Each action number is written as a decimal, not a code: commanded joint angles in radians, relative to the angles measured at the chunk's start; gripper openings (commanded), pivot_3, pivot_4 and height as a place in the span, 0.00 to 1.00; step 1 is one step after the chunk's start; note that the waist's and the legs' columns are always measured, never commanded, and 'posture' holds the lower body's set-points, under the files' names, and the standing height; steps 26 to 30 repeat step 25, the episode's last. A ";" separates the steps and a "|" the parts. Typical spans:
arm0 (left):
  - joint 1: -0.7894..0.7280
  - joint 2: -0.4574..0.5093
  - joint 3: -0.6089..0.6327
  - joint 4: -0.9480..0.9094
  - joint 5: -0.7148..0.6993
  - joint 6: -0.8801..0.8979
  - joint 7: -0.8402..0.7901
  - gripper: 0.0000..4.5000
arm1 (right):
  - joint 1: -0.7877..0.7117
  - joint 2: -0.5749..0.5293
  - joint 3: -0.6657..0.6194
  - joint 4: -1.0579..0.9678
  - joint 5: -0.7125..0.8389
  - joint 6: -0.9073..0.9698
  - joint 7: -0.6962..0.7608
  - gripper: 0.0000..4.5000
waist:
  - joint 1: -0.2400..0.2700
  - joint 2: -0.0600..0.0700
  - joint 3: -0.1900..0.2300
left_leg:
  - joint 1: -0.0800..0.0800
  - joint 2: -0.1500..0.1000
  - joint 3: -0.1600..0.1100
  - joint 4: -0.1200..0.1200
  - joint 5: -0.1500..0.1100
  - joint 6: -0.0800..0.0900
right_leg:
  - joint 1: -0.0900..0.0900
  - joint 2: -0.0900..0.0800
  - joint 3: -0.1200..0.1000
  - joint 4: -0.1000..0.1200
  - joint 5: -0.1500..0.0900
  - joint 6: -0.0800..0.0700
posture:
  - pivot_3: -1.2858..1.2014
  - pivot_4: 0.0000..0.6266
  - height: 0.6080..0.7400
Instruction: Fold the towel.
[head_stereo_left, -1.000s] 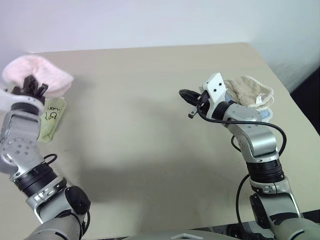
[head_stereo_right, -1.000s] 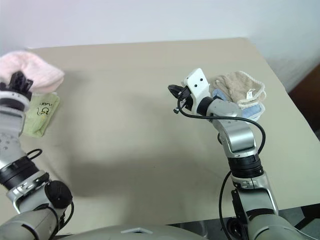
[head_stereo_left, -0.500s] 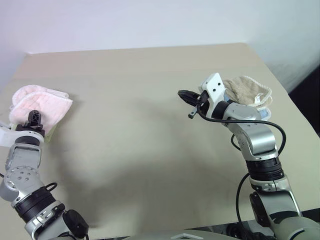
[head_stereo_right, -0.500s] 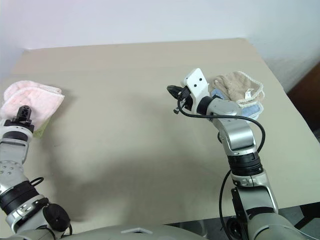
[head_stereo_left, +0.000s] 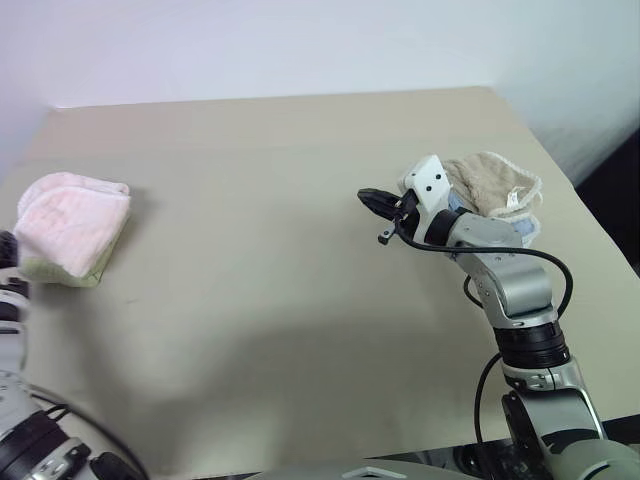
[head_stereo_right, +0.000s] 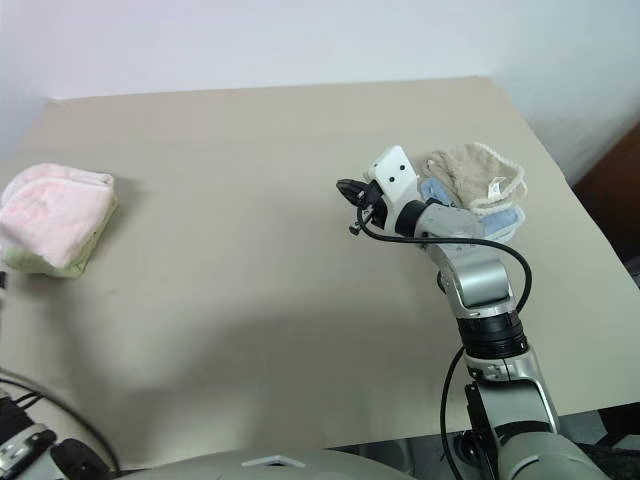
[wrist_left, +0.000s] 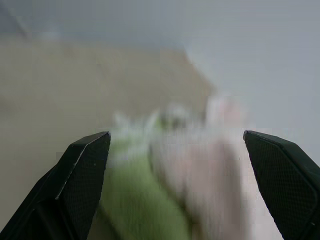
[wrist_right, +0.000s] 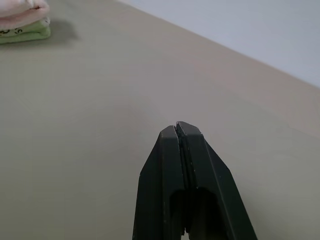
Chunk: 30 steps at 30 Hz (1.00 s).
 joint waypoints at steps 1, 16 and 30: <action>0.011 0.079 -0.020 -0.111 -0.043 -0.014 -0.110 0.99 | -0.005 -0.005 -0.015 -0.020 0.013 -0.012 0.001 0.00 | 0.002 0.000 0.000 | 0.001 0.000 0.000 0.000 0.000 0.000 | 0.001 0.000 0.000 0.000 0.000 0.000 | 0.52 0.24 0.91; 0.041 0.256 -0.867 -0.255 0.385 -0.108 -0.636 0.99 | 0.037 -0.015 -0.107 0.017 0.049 0.000 -0.040 0.00 | 0.000 0.002 0.001 | 0.007 0.000 0.002 -0.004 0.000 0.002 | 0.007 0.001 0.000 -0.002 0.000 -0.001 | 0.52 0.24 0.91; -0.029 0.197 -0.906 -0.192 0.420 -0.102 -0.718 0.99 | 0.141 -0.029 -0.143 -0.092 0.056 0.038 -0.108 0.00 | -0.001 0.002 0.001 | 0.005 0.000 0.002 -0.004 0.000 0.003 | 0.004 0.000 0.001 -0.003 0.000 0.000 | 0.52 0.24 0.91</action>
